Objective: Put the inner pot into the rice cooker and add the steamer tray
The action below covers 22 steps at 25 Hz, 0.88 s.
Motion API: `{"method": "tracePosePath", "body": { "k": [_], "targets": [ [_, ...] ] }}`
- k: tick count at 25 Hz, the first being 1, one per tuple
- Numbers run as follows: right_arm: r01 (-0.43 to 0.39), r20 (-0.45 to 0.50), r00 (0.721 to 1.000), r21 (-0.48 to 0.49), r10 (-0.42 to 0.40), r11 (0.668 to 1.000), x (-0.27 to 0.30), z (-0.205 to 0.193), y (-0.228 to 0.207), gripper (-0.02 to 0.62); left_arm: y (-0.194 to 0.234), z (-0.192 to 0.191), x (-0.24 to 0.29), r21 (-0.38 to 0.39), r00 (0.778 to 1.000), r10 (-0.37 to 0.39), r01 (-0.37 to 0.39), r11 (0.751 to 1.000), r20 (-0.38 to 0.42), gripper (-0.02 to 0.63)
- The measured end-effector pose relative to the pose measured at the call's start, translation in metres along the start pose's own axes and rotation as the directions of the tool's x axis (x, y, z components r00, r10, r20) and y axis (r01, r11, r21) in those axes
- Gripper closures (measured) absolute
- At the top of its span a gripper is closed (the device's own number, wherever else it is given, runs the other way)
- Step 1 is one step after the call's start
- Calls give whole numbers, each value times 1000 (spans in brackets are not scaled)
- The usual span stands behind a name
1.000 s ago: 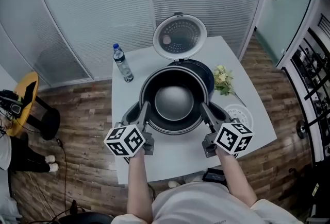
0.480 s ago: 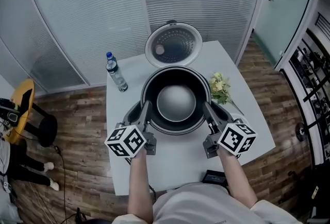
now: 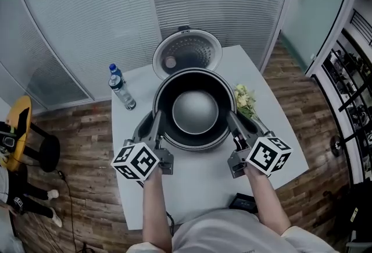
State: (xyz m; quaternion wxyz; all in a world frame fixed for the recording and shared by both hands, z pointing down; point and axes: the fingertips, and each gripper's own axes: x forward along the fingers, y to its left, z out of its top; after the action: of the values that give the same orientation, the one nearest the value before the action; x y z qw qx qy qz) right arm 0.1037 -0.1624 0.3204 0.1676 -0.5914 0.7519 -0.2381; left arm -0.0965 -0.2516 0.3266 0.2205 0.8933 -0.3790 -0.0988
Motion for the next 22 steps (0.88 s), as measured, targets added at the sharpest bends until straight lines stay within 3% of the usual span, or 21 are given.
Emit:
{"method": "tracePosePath", "body": {
  "k": [7,22],
  "targets": [
    [17,-8,1000,9,-17,1000,15,6,-21,514,8,-9,27,-29,1000,-6,5,1000,-16,528],
    [88,-76,994,74,-82,993,40,-20,-71,515,38,-52,64,-72,993,20,-29,997,-120,529]
  ]
}}
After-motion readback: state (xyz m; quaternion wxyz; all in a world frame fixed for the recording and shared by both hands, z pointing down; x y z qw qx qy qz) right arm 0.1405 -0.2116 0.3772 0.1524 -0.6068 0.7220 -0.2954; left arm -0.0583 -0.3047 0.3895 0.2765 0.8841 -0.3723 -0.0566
